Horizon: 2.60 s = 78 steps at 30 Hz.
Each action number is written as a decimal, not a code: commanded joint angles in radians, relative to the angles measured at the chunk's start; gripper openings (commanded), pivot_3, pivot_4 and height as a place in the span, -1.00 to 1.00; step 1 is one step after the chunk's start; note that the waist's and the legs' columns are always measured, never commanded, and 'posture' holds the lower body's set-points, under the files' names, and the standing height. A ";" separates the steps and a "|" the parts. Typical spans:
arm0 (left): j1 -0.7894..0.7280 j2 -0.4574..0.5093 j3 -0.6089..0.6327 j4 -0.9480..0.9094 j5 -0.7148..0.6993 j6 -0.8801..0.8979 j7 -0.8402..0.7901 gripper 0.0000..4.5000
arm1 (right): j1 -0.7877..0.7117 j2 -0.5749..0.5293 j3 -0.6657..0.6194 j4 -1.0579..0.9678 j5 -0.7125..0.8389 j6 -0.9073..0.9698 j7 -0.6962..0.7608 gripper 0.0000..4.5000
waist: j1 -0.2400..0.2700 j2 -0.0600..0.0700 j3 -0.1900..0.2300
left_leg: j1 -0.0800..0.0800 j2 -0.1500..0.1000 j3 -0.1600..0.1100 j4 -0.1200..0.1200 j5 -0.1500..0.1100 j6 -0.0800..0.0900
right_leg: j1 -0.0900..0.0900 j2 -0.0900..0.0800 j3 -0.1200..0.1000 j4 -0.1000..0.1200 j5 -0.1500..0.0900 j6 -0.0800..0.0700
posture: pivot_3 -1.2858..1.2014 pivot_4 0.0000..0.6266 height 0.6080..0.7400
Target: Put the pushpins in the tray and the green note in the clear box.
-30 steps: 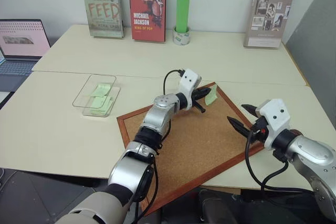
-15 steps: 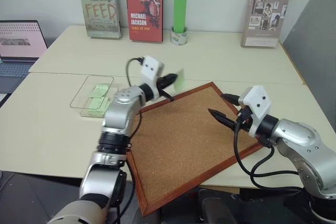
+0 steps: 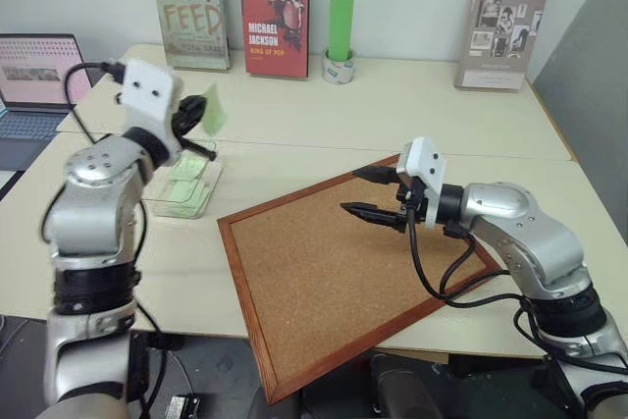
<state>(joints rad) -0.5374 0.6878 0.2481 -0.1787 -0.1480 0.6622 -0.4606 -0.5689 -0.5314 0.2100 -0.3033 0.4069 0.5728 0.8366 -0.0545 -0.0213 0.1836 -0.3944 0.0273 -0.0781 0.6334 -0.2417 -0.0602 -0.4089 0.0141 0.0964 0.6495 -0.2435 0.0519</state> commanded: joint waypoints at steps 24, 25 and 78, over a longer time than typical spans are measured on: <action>0.159 -0.014 0.051 -0.041 0.059 0.001 0.143 -0.99 | -0.107 0.088 0.046 0.098 -0.033 -0.074 0.128 0.37 | 0.000 -0.002 0.001 | 0.000 0.000 0.000 0.001 0.000 0.000 | -0.002 0.000 0.000 0.005 0.000 -0.001 | 0.03 -0.52 1.00; 0.157 -0.020 0.049 -0.040 0.062 0.004 0.150 -0.99 | -0.108 0.088 0.046 0.098 -0.032 -0.074 0.129 0.37 | 0.000 -0.002 0.001 | 0.001 0.000 0.000 0.001 0.000 0.000 | -0.002 0.000 0.000 0.006 0.000 -0.001 | 0.03 -0.52 1.00; -0.047 -0.289 -0.189 0.023 -0.050 -0.197 0.086 0.56 | 0.267 -0.057 -0.305 -0.367 0.109 0.201 -0.190 0.37 | -0.002 -0.003 0.002 | -0.001 0.000 -0.001 0.010 0.000 0.000 | -0.002 0.001 0.000 0.012 -0.001 -0.001 | 0.03 -0.52 1.00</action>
<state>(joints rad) -0.5821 0.3885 0.0642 -0.1445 -0.1795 0.5699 -0.3067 -0.3056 -0.5779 -0.0629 -0.6175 0.4946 0.7704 0.6579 -0.0562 -0.0244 0.1855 -0.3957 0.0268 -0.0784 0.6437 -0.2418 -0.0604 -0.4114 0.0153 0.0971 0.6614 -0.2440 0.0510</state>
